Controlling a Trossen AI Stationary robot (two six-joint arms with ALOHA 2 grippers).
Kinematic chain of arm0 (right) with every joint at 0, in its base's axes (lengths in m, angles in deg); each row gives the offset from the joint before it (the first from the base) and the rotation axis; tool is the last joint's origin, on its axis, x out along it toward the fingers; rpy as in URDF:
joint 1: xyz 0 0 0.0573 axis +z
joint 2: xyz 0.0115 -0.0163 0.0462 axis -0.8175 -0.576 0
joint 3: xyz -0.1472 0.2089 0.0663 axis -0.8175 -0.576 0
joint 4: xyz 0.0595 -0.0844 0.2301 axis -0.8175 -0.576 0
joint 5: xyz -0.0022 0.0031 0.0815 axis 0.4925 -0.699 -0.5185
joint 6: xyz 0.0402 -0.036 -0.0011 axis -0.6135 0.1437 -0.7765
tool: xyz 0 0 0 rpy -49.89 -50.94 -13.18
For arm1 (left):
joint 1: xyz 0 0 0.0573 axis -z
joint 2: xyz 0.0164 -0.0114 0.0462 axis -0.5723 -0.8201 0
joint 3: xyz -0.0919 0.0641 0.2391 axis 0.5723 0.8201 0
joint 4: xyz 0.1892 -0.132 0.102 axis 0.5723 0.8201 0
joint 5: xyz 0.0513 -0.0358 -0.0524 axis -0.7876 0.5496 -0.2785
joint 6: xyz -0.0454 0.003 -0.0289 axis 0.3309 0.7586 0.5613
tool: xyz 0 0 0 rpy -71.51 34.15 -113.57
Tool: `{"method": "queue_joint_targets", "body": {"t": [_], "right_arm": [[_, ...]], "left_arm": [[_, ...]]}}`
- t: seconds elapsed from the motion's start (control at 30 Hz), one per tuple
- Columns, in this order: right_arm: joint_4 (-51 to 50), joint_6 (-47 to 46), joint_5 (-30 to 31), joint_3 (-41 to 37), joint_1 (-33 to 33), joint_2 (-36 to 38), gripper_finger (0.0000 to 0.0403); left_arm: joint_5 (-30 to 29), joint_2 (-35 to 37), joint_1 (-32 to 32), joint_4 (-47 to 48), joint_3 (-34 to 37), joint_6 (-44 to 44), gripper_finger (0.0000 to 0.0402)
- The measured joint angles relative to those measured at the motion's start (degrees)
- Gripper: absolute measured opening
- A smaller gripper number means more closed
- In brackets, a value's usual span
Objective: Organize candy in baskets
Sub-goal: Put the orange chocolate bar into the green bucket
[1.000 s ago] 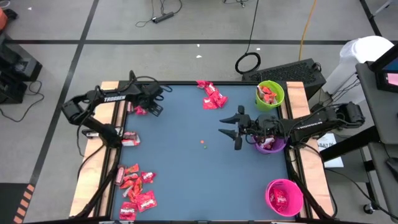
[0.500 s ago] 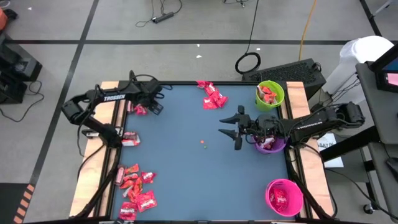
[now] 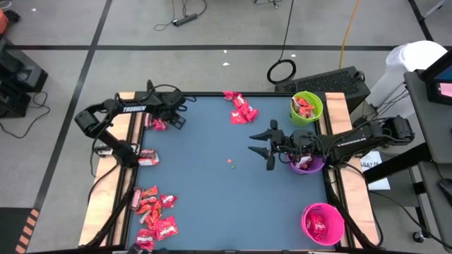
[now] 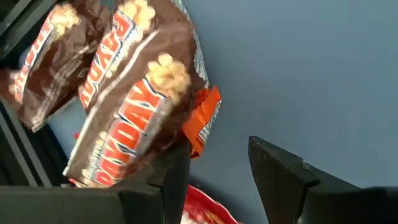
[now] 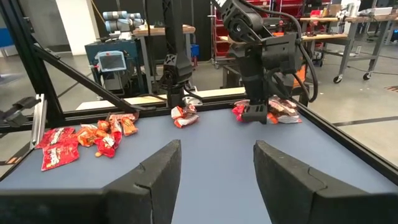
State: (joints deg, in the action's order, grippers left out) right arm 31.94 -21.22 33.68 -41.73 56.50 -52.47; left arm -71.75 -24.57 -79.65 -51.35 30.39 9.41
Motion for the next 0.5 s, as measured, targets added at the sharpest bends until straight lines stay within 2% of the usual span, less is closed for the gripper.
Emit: {"method": "queue_joint_targets", "body": {"t": [0.4, 0.5], "right_arm": [[0.1, 0.3, 0.0, 0.0, 0.0, 0.0, 0.0189], [0.1, 0.4, 0.0, 0.0, 0.0, 0.0, 0.0189]], "left_arm": [[-5.9, -3.1, -0.3, -4.3, -0.1, -3.0, 0.0171], [-9.4, -3.2, -0.3, -4.3, -0.1, -4.1, 0.0171]]}}
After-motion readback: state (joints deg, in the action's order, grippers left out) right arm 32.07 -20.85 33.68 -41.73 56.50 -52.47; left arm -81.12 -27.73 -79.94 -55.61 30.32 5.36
